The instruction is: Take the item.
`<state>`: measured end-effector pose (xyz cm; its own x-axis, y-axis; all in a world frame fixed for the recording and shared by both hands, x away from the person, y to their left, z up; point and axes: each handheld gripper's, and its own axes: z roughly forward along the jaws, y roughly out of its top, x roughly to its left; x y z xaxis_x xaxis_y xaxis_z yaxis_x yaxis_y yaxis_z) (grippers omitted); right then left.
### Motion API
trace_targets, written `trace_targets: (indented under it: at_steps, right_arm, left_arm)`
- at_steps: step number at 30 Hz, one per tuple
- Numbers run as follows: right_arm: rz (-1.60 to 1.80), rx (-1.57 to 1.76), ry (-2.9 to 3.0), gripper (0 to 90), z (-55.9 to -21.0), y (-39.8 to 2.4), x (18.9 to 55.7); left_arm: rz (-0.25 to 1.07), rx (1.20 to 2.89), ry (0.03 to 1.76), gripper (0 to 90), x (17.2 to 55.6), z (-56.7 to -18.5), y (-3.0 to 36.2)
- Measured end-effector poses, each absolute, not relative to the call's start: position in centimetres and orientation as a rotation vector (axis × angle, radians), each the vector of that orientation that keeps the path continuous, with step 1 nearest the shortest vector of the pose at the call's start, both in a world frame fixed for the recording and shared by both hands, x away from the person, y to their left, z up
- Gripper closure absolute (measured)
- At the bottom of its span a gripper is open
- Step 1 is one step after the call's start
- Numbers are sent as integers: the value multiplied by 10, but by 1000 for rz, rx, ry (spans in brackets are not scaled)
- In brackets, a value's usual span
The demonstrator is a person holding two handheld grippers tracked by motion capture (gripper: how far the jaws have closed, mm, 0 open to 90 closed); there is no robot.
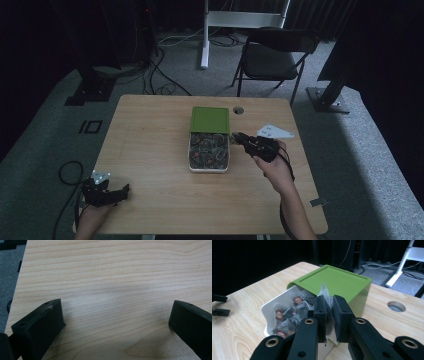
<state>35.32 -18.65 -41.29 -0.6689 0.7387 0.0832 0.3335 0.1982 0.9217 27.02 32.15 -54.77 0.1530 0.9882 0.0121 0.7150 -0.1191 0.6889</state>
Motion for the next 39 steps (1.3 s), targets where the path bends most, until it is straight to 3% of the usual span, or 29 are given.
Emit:
trace_targets:
  at_steps: [39]
  right_arm:
    - [1382,1234,1862,824,-414,-286,372]
  left_arm:
    - [657,1898,1618,2,270,-548,321]
